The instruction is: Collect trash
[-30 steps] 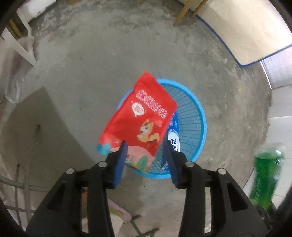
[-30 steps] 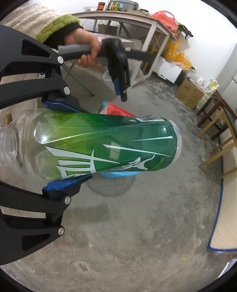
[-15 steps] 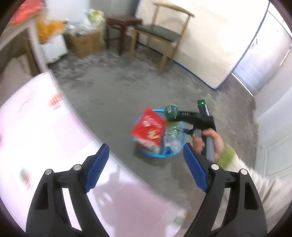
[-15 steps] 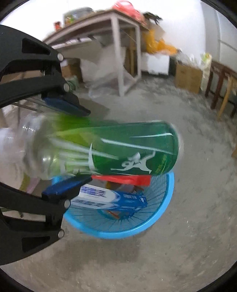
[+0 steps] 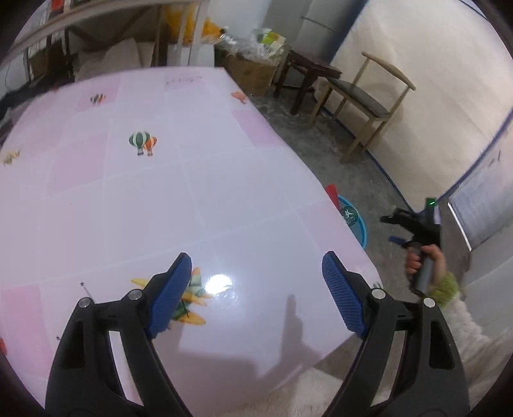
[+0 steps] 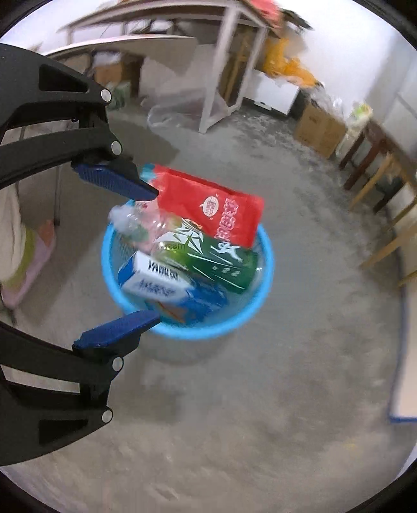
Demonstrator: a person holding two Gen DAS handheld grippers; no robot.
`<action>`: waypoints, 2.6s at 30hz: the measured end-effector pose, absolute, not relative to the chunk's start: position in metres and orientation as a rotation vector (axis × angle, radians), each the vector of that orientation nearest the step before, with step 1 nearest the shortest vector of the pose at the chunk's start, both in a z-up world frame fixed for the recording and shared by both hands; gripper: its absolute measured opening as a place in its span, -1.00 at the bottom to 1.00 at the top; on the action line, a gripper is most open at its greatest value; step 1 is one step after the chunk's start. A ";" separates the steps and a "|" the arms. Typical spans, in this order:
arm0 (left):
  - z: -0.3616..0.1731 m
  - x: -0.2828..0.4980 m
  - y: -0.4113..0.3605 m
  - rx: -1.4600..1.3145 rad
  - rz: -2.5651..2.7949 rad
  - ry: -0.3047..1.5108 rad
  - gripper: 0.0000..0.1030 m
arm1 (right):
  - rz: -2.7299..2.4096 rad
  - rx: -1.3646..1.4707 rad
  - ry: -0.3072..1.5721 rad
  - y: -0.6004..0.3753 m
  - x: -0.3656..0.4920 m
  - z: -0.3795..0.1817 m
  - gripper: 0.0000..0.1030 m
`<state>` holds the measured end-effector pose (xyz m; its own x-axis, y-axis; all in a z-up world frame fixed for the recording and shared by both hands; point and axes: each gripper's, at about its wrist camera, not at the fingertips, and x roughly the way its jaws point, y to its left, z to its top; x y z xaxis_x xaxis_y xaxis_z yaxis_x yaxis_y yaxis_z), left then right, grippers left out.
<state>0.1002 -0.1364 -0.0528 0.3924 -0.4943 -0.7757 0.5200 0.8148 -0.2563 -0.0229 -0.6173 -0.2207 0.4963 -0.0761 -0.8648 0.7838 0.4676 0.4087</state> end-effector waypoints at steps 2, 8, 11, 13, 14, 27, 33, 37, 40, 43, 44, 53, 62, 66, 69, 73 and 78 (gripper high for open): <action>-0.045 0.090 -0.132 0.040 -0.660 0.925 0.54 | -0.587 0.818 0.881 -0.594 -0.030 -0.187 0.36; -0.022 0.057 -0.115 -0.003 -0.689 0.835 0.64 | -0.438 0.552 0.781 -0.514 -0.054 -0.092 0.55; -0.016 0.043 -0.109 -0.014 -0.679 0.795 0.71 | -0.361 0.445 0.731 -0.473 -0.060 -0.056 0.63; -0.018 0.037 -0.109 -0.031 -0.667 0.786 0.72 | -0.328 0.389 0.705 -0.452 -0.064 -0.036 0.68; -0.017 0.034 -0.105 -0.049 -0.668 0.782 0.72 | -0.293 0.352 0.684 -0.435 -0.062 -0.023 0.70; 0.013 0.001 -0.048 -0.147 -0.497 0.674 0.83 | -0.085 0.123 0.536 -0.286 -0.057 0.038 0.87; 0.016 -0.008 -0.031 -0.174 -0.399 0.660 0.84 | -0.092 0.118 0.591 -0.263 -0.061 0.031 0.87; 0.014 -0.009 -0.026 -0.164 -0.316 0.675 0.84 | -0.179 0.066 0.642 -0.255 -0.061 0.024 0.87; 0.011 -0.006 -0.023 -0.145 -0.229 0.698 0.83 | -0.225 0.030 0.703 -0.249 -0.059 0.017 0.87; 0.009 -0.006 -0.019 -0.137 -0.179 0.717 0.83 | -0.230 0.009 0.715 -0.244 -0.063 0.016 0.87; 0.010 -0.006 -0.018 -0.136 -0.165 0.715 0.83 | -0.238 -0.005 0.707 -0.242 -0.065 0.017 0.87; 0.017 -0.024 -0.022 -0.089 -0.078 0.644 0.83 | -0.265 -0.003 0.688 -0.252 -0.075 0.022 0.87; 0.012 -0.004 -0.044 -0.028 -0.119 0.741 0.83 | -0.297 0.117 0.731 -0.279 -0.076 0.008 0.87; 0.010 0.001 -0.057 0.001 -0.124 0.772 0.83 | -0.333 0.124 0.754 -0.288 -0.078 0.004 0.87; 0.010 -0.001 -0.066 0.017 -0.145 0.772 0.83 | -0.357 0.130 0.757 -0.295 -0.082 0.002 0.87; 0.002 0.001 -0.070 -0.006 -0.159 0.811 0.83 | -0.386 0.116 0.777 -0.300 -0.086 -0.006 0.87; -0.009 0.004 -0.079 0.008 -0.157 0.866 0.83 | -0.357 0.136 0.858 -0.307 -0.084 -0.019 0.87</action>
<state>0.0042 -0.0785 -0.0088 0.6373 -0.1346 -0.7588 0.1409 0.9884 -0.0570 -0.0837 -0.3072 -0.0187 0.5990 -0.2527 -0.7598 0.3611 0.9322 -0.0253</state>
